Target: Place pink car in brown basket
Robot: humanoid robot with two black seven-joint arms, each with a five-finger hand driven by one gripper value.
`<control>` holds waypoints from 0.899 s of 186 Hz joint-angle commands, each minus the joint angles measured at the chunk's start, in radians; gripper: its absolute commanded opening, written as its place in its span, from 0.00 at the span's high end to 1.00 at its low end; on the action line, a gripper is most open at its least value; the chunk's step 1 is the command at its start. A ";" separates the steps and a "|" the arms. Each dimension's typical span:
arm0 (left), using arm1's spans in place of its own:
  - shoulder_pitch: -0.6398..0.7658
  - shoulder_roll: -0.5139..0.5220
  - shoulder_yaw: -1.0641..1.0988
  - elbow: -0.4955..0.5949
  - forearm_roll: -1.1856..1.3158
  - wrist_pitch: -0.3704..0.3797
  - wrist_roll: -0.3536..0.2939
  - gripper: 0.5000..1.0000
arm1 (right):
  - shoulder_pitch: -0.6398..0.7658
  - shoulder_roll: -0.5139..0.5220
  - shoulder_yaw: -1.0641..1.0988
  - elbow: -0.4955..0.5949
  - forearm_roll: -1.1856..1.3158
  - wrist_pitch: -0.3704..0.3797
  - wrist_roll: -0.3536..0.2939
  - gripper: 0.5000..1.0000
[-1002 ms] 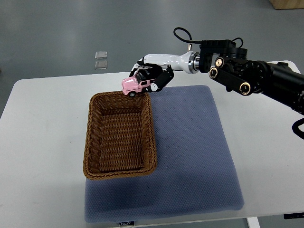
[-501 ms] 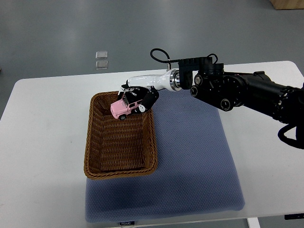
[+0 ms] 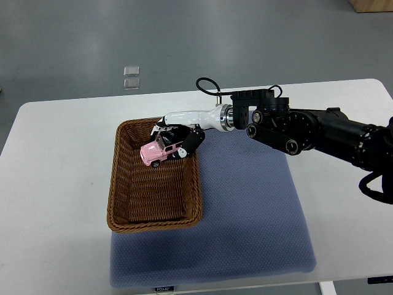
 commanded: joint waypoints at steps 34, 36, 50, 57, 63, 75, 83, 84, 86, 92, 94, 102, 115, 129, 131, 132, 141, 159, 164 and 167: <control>0.000 0.000 0.000 0.000 0.000 0.000 0.000 0.00 | 0.002 0.000 0.000 0.000 0.000 0.004 -0.001 0.62; 0.000 0.000 0.000 0.000 0.000 0.000 0.000 0.00 | 0.002 0.000 0.000 0.000 0.000 0.004 -0.002 0.58; 0.000 0.000 0.000 0.000 0.000 0.000 0.000 0.00 | -0.001 0.000 0.000 0.000 0.001 0.004 -0.006 0.39; 0.000 0.000 0.000 0.000 0.000 0.000 0.000 0.00 | -0.003 0.000 0.000 0.000 0.003 0.004 -0.007 0.33; 0.000 0.000 0.000 0.000 0.000 0.000 0.000 0.00 | -0.003 0.000 0.000 0.000 0.005 0.006 -0.007 0.28; 0.000 0.000 0.000 0.000 0.000 0.000 0.000 0.00 | -0.001 0.000 0.000 0.000 0.014 0.007 -0.007 0.26; 0.000 0.000 0.000 0.000 0.000 0.000 0.000 0.00 | 0.002 0.000 0.002 0.000 0.028 0.007 -0.007 0.23; 0.000 0.000 0.000 0.000 0.000 0.000 0.000 0.00 | 0.002 0.000 0.002 0.000 0.032 0.006 -0.007 0.23; 0.000 0.000 0.000 0.000 0.000 0.000 0.000 0.00 | 0.002 0.000 0.002 -0.001 0.037 0.006 -0.007 0.23; 0.000 0.000 0.000 0.000 0.000 0.000 0.000 0.00 | 0.004 0.000 0.005 -0.001 0.055 0.003 -0.007 0.23; 0.000 0.000 0.000 0.000 0.000 0.000 0.000 0.00 | 0.004 0.000 0.007 -0.001 0.061 0.003 -0.007 0.23; 0.000 0.000 0.000 0.000 0.000 0.000 0.000 0.00 | 0.004 0.000 0.008 -0.003 0.089 0.006 -0.007 0.23; 0.000 0.000 0.001 0.000 0.000 0.000 0.000 0.00 | 0.007 0.000 0.010 -0.007 0.139 0.009 -0.009 0.23; 0.000 0.000 0.000 0.000 0.000 0.000 0.000 0.00 | 0.005 0.000 0.028 -0.018 0.215 0.006 -0.009 0.23; 0.000 0.000 0.000 0.000 0.000 0.000 0.000 0.00 | 0.005 0.000 0.031 -0.018 0.225 0.006 -0.009 0.23; 0.000 0.000 0.000 0.000 0.000 0.000 0.000 0.00 | 0.005 0.000 0.031 -0.018 0.225 0.006 -0.009 0.23; 0.000 0.000 0.000 0.000 0.000 0.000 0.000 0.00 | 0.004 0.000 0.054 -0.027 0.273 0.006 -0.009 0.23; 0.000 0.000 0.000 0.000 0.000 0.000 0.000 0.00 | -0.006 0.000 0.103 -0.046 0.328 0.013 -0.027 0.22; 0.000 0.000 0.000 0.000 0.000 0.000 0.000 0.00 | -0.016 0.000 0.125 -0.047 0.342 0.018 -0.039 0.21; 0.000 0.000 0.000 0.000 0.000 0.000 0.000 0.00 | -0.021 0.000 0.134 -0.047 0.347 0.019 -0.042 0.21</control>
